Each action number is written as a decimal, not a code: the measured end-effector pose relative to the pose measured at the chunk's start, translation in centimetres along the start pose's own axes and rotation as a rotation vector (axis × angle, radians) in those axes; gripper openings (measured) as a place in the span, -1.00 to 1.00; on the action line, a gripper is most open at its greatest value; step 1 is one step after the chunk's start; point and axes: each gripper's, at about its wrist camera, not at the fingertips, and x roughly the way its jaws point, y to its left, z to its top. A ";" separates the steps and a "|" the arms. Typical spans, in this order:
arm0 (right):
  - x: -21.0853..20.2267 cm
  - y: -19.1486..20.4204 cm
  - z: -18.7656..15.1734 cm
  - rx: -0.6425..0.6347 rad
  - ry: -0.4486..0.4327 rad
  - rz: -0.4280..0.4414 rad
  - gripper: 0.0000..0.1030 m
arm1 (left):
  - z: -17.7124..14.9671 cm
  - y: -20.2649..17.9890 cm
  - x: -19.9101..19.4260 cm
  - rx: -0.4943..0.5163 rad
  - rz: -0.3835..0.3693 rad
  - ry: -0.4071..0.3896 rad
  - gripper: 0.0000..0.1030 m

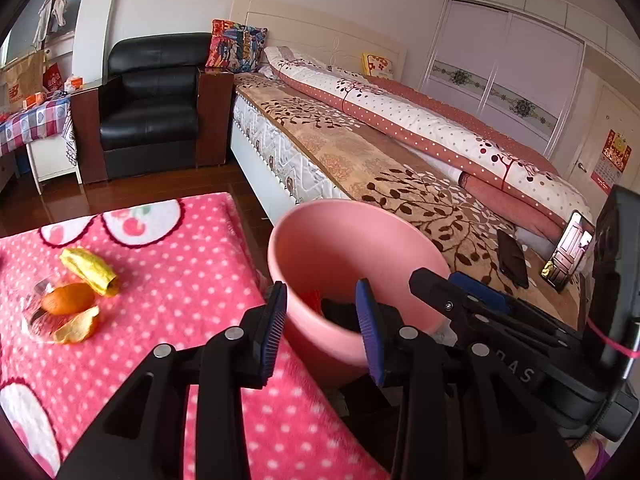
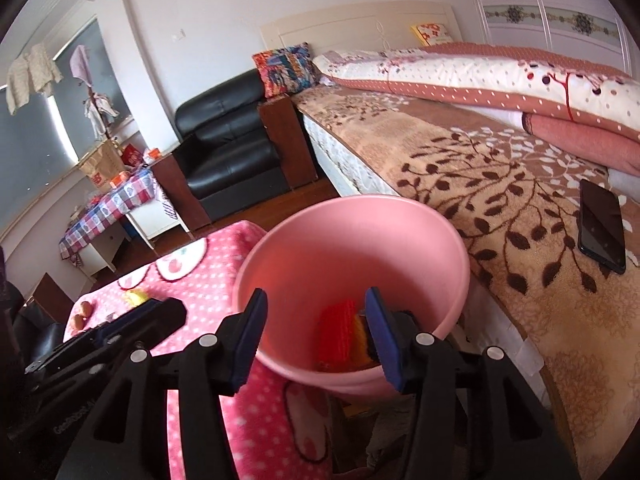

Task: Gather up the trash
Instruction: 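Withdraw both open tools from the bucket back over the table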

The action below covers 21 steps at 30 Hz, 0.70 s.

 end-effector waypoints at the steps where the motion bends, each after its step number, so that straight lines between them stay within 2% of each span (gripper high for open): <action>1: -0.7 0.9 -0.4 -0.011 -0.009 -0.002 0.00 | -0.2 0.1 -0.7 -0.001 0.014 -0.010 -0.30; 6: -3.7 4.1 -2.0 -0.047 -0.047 0.027 0.00 | -1.9 1.5 -4.7 0.005 0.061 -0.052 -0.30; 11: -5.6 7.3 -4.2 -0.076 -0.046 0.076 0.00 | -3.6 3.2 -8.3 -0.020 0.139 -0.096 -0.30; 21: -6.7 12.8 -6.2 -0.115 -0.030 0.173 0.00 | -4.8 6.6 -14.0 -0.052 0.230 -0.156 -0.30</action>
